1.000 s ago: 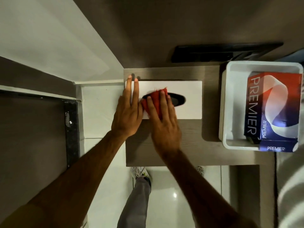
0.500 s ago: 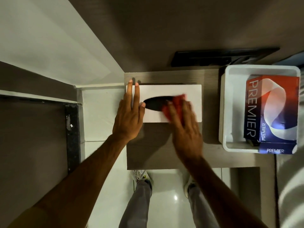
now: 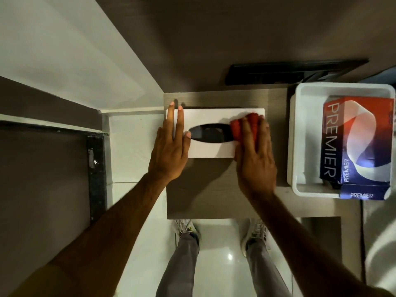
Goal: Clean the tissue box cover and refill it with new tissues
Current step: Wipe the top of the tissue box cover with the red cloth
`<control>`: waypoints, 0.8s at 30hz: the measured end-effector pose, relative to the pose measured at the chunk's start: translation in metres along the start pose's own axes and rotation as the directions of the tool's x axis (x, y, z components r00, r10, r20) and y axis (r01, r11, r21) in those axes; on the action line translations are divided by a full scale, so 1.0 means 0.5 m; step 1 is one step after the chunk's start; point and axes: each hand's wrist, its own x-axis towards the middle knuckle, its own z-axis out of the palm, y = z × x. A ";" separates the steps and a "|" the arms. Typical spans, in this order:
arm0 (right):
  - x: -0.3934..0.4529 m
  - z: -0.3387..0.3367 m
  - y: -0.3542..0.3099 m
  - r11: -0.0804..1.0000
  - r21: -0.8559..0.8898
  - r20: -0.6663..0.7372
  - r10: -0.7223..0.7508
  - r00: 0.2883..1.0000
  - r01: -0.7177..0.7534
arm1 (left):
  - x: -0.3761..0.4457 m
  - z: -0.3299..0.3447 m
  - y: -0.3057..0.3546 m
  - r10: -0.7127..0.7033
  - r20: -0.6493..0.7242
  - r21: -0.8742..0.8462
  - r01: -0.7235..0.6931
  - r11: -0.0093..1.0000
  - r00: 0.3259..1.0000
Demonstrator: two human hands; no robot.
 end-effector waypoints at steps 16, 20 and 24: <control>0.088 0.015 -0.123 0.990 0.068 -0.046 0.124 0.991 -0.121 | -0.002 -0.007 0.009 -0.016 0.047 0.031 0.014 0.999 0.999; 0.101 0.026 -0.168 0.982 -0.030 0.130 -0.181 0.975 0.186 | -0.008 -0.007 0.004 0.028 0.063 0.017 -0.029 0.999 0.998; 0.124 -0.024 -0.079 1.000 -0.024 0.087 0.000 0.996 0.002 | -0.002 -0.009 0.009 -0.025 0.056 0.035 0.023 0.999 0.998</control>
